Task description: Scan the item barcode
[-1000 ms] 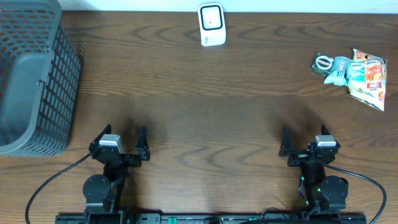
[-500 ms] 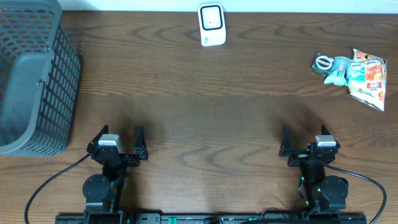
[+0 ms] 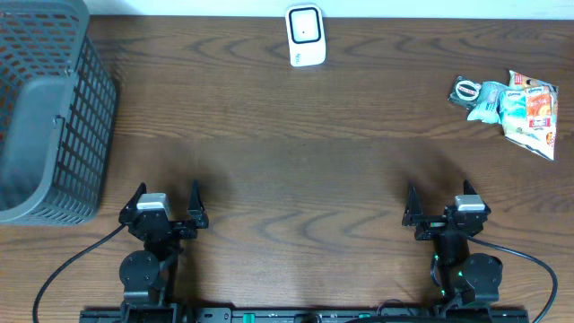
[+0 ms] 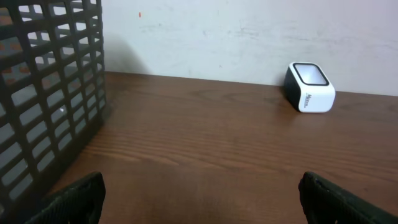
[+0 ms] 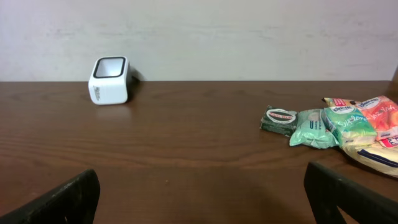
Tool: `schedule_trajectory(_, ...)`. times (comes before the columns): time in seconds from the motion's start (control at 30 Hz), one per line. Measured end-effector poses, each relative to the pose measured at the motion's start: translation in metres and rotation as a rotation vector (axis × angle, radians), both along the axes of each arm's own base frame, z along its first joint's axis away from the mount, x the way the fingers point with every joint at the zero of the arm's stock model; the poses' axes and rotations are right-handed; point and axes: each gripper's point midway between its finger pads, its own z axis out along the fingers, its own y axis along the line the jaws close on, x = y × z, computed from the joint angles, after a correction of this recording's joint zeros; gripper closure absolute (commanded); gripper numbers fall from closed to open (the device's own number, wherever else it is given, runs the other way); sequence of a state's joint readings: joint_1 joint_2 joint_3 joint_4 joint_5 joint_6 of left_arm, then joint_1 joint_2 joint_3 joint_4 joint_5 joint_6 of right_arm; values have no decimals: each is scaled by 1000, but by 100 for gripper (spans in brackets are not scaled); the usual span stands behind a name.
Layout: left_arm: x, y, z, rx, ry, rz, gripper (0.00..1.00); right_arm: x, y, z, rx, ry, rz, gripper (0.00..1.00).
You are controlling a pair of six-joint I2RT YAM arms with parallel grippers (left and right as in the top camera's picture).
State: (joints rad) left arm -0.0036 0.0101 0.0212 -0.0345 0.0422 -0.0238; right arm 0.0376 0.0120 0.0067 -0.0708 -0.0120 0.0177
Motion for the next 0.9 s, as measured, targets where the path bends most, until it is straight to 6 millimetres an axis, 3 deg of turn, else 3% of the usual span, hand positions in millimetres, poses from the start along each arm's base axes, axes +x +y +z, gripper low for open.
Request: schedule_trajectory(0.9,0,0,0,51,0,-6,2,0,0,0,0,0,0,1)
